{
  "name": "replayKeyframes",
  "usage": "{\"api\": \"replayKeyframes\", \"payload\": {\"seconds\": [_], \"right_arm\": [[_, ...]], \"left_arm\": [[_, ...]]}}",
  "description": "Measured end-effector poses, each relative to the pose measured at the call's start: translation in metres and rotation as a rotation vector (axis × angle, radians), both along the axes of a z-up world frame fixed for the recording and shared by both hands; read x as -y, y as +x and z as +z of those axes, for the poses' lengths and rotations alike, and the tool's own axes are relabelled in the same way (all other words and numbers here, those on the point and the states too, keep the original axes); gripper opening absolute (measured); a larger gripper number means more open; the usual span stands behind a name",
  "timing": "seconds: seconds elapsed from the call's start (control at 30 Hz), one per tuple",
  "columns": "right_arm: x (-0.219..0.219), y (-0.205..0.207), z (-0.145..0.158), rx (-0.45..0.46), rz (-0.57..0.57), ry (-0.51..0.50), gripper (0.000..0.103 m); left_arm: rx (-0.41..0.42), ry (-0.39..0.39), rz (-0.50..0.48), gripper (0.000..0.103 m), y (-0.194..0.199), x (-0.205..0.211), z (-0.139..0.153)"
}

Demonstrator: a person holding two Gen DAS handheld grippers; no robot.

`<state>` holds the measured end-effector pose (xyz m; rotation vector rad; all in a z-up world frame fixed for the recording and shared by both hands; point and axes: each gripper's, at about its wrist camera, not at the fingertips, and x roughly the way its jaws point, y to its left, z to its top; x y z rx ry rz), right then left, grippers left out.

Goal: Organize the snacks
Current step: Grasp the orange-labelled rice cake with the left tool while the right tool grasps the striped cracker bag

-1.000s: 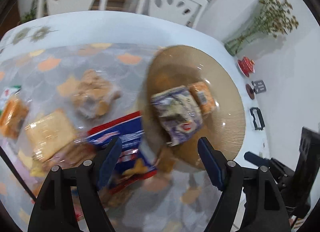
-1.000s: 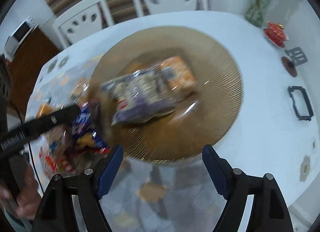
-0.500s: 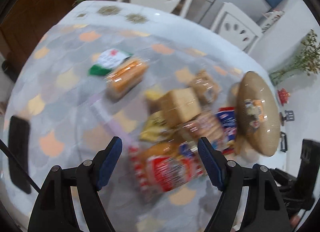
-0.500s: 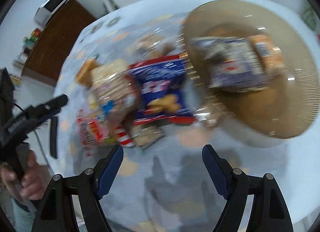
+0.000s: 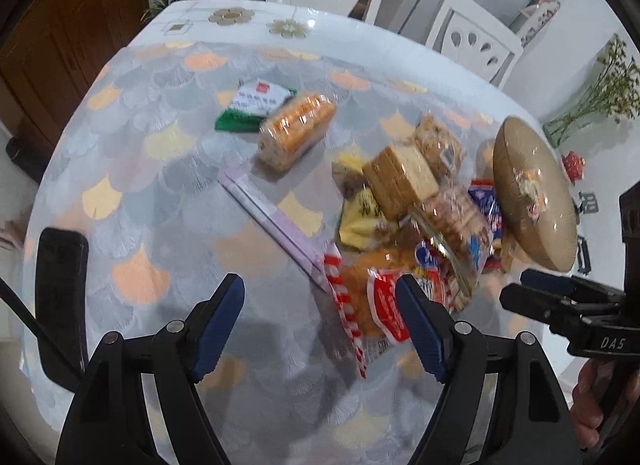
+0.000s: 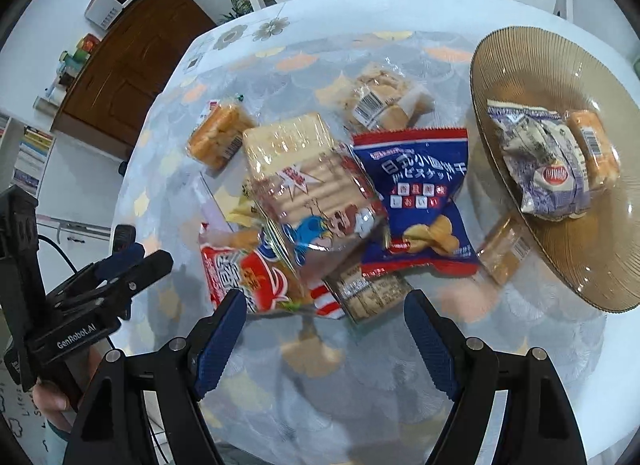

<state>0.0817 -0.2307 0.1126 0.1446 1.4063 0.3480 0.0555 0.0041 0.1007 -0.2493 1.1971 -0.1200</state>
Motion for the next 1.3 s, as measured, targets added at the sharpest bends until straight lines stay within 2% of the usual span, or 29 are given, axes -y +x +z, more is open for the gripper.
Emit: {"api": "replayKeyframes", "payload": {"seconds": [0.13,0.2,0.23,0.27,0.33,0.4,0.47,0.53,0.63,0.77,0.87,0.93,1.0,1.07,1.17,1.3], "right_arm": [[-0.001,0.004,0.003,-0.023,-0.048,0.039,0.079],[0.003,0.006,-0.004,-0.080,-0.119,0.076,0.079],[0.005,0.008,-0.014,-0.148,-0.183,0.098,0.079],[0.007,0.009,-0.019,-0.179,-0.213,0.112,0.079],[0.010,0.013,-0.031,-0.233,-0.299,0.160,0.079],[0.010,0.017,-0.034,-0.238,-0.357,0.149,0.079],[0.009,0.023,-0.033,-0.231,-0.407,0.163,0.079],[0.010,0.030,-0.034,-0.236,-0.463,0.180,0.079],[0.007,0.041,-0.041,-0.268,-0.524,0.175,0.079],[0.007,0.049,-0.054,-0.313,-0.615,0.217,0.079],[0.007,0.054,-0.061,-0.325,-0.655,0.229,0.079],[0.005,0.057,-0.066,-0.325,-0.661,0.203,0.079],[0.003,0.059,-0.070,-0.326,-0.670,0.181,0.079],[0.004,0.055,-0.070,-0.304,-0.689,0.168,0.078],[0.007,0.053,-0.067,-0.277,-0.691,0.159,0.069],[0.010,0.046,-0.061,-0.243,-0.663,0.118,0.064]], "left_arm": [[0.037,-0.018,0.000,0.077,0.021,-0.012,0.006],[0.048,0.000,-0.018,0.077,0.035,-0.014,0.006],[0.060,0.022,-0.039,0.077,0.047,-0.015,0.003],[0.059,0.039,-0.063,0.077,0.060,-0.018,-0.002],[0.009,0.045,-0.100,0.076,0.085,-0.024,-0.016],[0.010,-0.009,-0.137,0.076,0.100,-0.029,-0.019],[0.016,-0.030,-0.161,0.076,0.113,-0.031,-0.022],[-0.012,-0.048,-0.198,0.076,0.127,-0.030,-0.033],[-0.056,-0.034,-0.259,0.076,0.141,-0.020,-0.048],[-0.037,0.012,-0.292,0.072,0.145,-0.010,-0.056],[-0.041,-0.002,-0.310,0.070,0.147,-0.006,-0.061],[-0.051,-0.016,-0.320,0.055,0.151,-0.003,-0.065],[-0.060,-0.009,-0.324,0.051,0.155,0.001,-0.068],[-0.062,0.017,-0.332,0.036,0.157,0.006,-0.071],[-0.052,0.005,-0.322,0.035,0.157,0.005,-0.071],[-0.034,0.006,-0.314,0.034,0.152,0.004,-0.067]]}}
